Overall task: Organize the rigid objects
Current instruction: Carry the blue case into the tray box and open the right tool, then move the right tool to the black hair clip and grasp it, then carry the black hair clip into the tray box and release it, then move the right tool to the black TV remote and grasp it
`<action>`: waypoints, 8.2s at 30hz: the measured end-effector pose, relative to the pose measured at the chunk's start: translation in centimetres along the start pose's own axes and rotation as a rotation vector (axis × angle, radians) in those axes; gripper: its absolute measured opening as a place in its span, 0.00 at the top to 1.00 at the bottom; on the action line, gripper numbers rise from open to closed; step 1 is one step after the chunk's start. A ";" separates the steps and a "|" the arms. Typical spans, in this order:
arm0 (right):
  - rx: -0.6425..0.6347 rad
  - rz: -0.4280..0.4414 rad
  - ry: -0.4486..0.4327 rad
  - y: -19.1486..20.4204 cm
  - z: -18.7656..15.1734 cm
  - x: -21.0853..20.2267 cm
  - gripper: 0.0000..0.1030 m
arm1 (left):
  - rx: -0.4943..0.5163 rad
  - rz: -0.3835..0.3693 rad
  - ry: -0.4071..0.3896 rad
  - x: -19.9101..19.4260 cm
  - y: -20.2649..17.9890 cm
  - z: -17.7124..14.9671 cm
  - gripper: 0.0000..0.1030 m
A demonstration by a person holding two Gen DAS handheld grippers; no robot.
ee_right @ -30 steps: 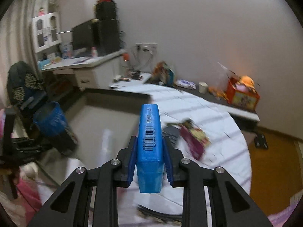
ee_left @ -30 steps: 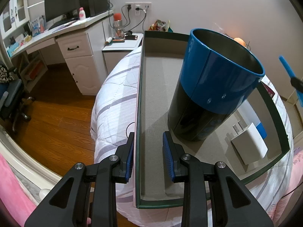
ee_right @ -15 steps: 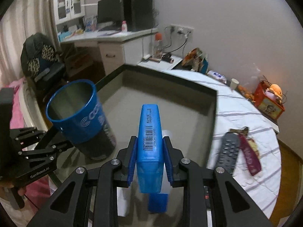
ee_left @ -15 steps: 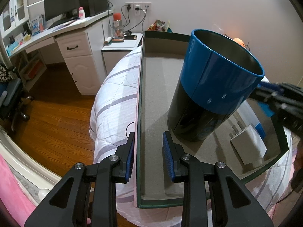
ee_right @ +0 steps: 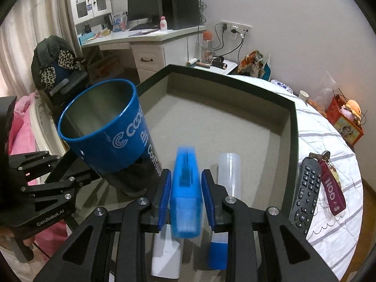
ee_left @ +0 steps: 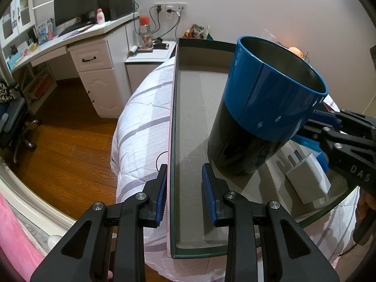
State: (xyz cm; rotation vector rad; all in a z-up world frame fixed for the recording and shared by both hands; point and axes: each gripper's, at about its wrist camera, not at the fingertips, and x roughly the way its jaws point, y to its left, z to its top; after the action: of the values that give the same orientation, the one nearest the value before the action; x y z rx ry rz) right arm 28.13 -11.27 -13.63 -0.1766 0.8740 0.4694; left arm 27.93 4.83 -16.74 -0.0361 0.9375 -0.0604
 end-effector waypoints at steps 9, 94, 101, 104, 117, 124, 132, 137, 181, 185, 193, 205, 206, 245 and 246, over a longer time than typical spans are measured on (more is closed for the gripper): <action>0.051 -0.053 -0.128 -1.8 -0.2 -5.1 0.52 | 0.001 0.000 0.000 0.0 0.1 -0.1 0.73; 0.141 -0.141 0.014 -10.3 -13.1 -6.6 0.82 | 0.013 0.031 0.003 0.0 -0.5 -0.5 0.73; 0.147 -0.152 -0.021 -10.4 -12.5 -7.3 0.83 | 0.013 0.031 0.004 0.0 -0.7 -0.5 0.73; 0.154 -0.162 -0.041 -10.6 -11.9 -7.7 0.83 | 0.013 0.030 0.004 0.0 -0.7 -0.5 0.73; 0.135 -0.165 -0.158 -9.7 -6.9 -9.8 0.83 | 0.012 0.029 0.003 0.1 -0.7 -0.5 0.72; 0.062 -0.104 -0.198 -6.7 -2.0 -9.0 0.83 | 0.012 0.028 0.003 0.2 -0.8 -0.4 0.72; 0.008 -0.045 -0.153 -4.2 2.1 -4.4 0.83 | 0.009 0.012 0.004 0.3 -0.6 -0.1 0.71; 0.021 -0.055 -0.086 -4.3 2.8 -1.1 0.83 | 0.013 0.010 0.004 0.2 -0.6 -0.1 0.71; 0.223 -0.316 -0.247 -11.7 -3.5 -11.4 0.27 | 0.021 0.025 0.005 0.3 -0.7 -0.1 0.71; 0.244 -0.309 -0.170 -12.6 -5.4 -9.6 0.27 | 0.021 0.027 0.005 0.3 -0.6 -0.3 0.71; 0.236 -0.209 -0.076 -11.9 -7.1 -4.9 0.27 | 0.020 0.031 0.007 0.2 -0.6 -0.4 0.71; 0.250 -0.118 -0.016 -12.6 -8.1 -2.4 0.27 | 0.023 0.039 0.009 0.1 -0.6 -0.5 0.71; 0.241 -0.116 -0.007 -12.6 -8.1 -2.2 0.27 | 0.022 0.038 0.009 0.1 -0.5 -0.5 0.71; 0.249 -0.059 0.025 -12.2 -13.0 -6.9 0.54 | 0.021 0.042 0.011 0.1 -0.5 -0.4 0.71; 0.261 -0.054 0.018 -12.4 -13.0 -6.8 0.54 | 0.023 0.042 0.011 0.1 -0.5 -0.4 0.71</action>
State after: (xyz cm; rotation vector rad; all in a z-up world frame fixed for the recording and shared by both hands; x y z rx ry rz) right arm 21.18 -28.80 -17.14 0.0350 0.9371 0.3004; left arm 27.65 4.28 -17.03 0.0047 0.9485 -0.0326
